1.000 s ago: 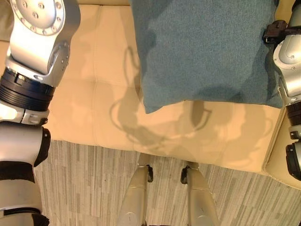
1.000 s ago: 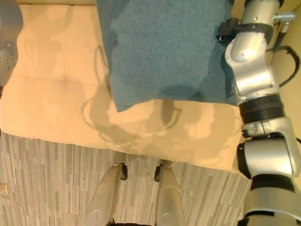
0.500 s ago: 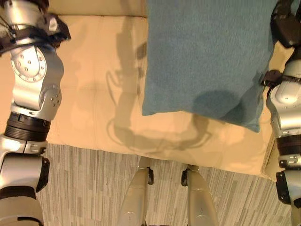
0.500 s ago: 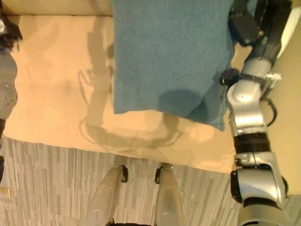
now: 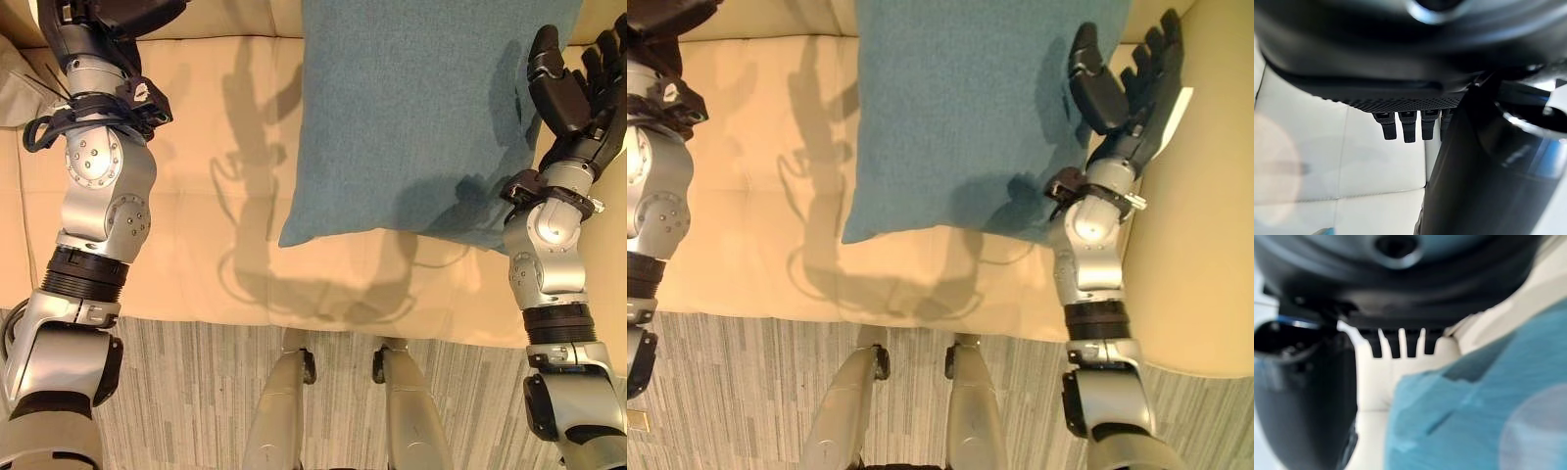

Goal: Pick up all the scattered cushions and arrange them neatly on the sofa.

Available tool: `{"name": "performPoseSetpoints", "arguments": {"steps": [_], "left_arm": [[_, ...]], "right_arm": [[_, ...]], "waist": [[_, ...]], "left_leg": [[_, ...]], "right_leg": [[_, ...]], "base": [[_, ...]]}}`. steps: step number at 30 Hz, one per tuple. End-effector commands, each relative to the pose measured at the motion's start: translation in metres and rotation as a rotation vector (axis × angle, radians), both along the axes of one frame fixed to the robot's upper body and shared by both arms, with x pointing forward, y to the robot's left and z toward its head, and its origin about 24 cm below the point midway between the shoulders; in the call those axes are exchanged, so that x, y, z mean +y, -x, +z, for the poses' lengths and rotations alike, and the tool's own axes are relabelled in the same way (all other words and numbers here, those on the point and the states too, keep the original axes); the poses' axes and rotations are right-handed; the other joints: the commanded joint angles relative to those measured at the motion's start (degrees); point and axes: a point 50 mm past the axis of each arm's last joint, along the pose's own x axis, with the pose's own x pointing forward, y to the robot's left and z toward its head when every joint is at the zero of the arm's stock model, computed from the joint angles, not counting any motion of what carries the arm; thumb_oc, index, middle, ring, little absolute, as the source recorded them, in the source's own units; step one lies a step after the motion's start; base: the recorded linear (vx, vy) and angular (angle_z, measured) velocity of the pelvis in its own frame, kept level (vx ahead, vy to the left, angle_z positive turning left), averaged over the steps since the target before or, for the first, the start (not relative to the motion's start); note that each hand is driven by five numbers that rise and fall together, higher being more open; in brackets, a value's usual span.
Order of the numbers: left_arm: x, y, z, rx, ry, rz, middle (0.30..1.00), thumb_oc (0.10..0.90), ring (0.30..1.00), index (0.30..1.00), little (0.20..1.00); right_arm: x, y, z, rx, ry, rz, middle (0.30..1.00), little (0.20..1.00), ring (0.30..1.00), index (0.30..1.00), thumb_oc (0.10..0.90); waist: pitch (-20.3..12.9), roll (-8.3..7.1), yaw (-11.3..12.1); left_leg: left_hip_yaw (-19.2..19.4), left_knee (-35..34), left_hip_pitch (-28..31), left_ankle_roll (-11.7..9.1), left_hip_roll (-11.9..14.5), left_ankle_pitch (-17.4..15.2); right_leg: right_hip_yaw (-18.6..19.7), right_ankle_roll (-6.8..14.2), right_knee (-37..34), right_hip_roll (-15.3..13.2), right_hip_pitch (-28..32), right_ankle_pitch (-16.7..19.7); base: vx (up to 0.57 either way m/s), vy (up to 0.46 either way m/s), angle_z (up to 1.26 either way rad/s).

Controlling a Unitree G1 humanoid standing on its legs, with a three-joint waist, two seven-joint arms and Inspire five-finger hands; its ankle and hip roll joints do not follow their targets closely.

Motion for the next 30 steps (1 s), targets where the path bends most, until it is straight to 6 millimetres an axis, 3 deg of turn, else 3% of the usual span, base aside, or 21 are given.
{"name": "performPoseSetpoints", "arguments": {"steps": [1, 5, 11, 18, 24, 30], "left_arm": [[0.000, 0.011, 0.032, -0.149, -0.001, 0.038, 0.900, 0.800, 0.900, 0.900, 0.900], [0.006, 0.008, 0.027, -0.107, -0.015, 0.066, 0.900, 0.800, 0.900, 0.900, 0.900], [0.010, 0.001, 0.017, -0.050, -0.001, 0.073, 0.900, 0.800, 0.900, 0.900, 0.900], [0.008, -0.006, 0.007, 0.018, -0.092, 0.026, 0.900, 0.800, 0.900, 0.900, 0.900], [0.005, -0.016, -0.010, 0.168, -0.210, -0.096, 0.900, 0.800, 0.900, 0.900, 0.900], [-0.004, -0.017, -0.014, 0.219, -0.264, -0.194, 0.900, 0.800, 0.900, 0.900, 0.900]], "right_arm": [[-0.007, 0.024, 0.011, -0.198, -0.069, 0.019, 0.900, 0.900, 0.900, 0.900, 0.800], [-0.007, 0.026, -0.002, -0.140, -0.057, 0.049, 0.900, 0.900, 0.900, 0.900, 0.800], [-0.037, 0.024, -0.024, 0.045, 0.012, -0.123, 0.900, 0.900, 0.900, 0.900, 0.800], [-0.058, 0.019, -0.058, 0.210, -0.030, -0.100, 0.900, 0.900, 0.900, 0.900, 0.800], [-0.047, 0.005, -0.082, 0.321, -0.072, 0.109, 0.900, 0.900, 0.900, 0.900, 0.800], [-0.021, -0.009, -0.079, 0.316, -0.057, 0.307, 0.900, 0.900, 0.900, 0.900, 0.800]], "waist": [[-8.51, -3.45, 0.07], [-7.98, -3.85, -0.36], [-7.63, -4.15, -1.02], [-7.15, -4.17, -1.42], [-6.78, -3.57, -1.65], [-6.08, -3.24, -1.69]], "left_leg": [[1.59, 0.85, 4.13, -2.90, 0.83, -10.19], [1.94, 1.60, 4.35, -2.81, 1.02, -10.94], [2.19, 2.49, 3.77, -2.59, 0.98, -11.32], [2.61, 2.86, 3.70, -2.52, 0.91, -11.51], [3.39, 4.39, 3.84, -2.63, 1.06, -12.04], [4.13, 6.55, 3.45, -2.74, 1.16, -12.76]], "right_leg": [[0.64, 3.06, 0.87, -3.13, 3.86, -8.49], [1.07, 3.08, 1.08, -3.00, 3.90, -8.73], [1.22, 3.02, 0.98, -2.97, 3.75, -8.45], [1.35, 3.16, 1.06, -2.92, 3.56, -8.29], [1.63, 3.26, 1.15, -3.08, 3.82, -7.98], [2.01, 3.27, 1.53, -3.11, 3.72, -7.79]], "base": [[0.00, 0.000, 0.00], [0.02, -0.009, -0.05], [0.01, -0.010, -0.08], [0.00, -0.001, -0.01], [0.00, 0.002, -0.01], [0.01, 0.001, -0.11]]}}
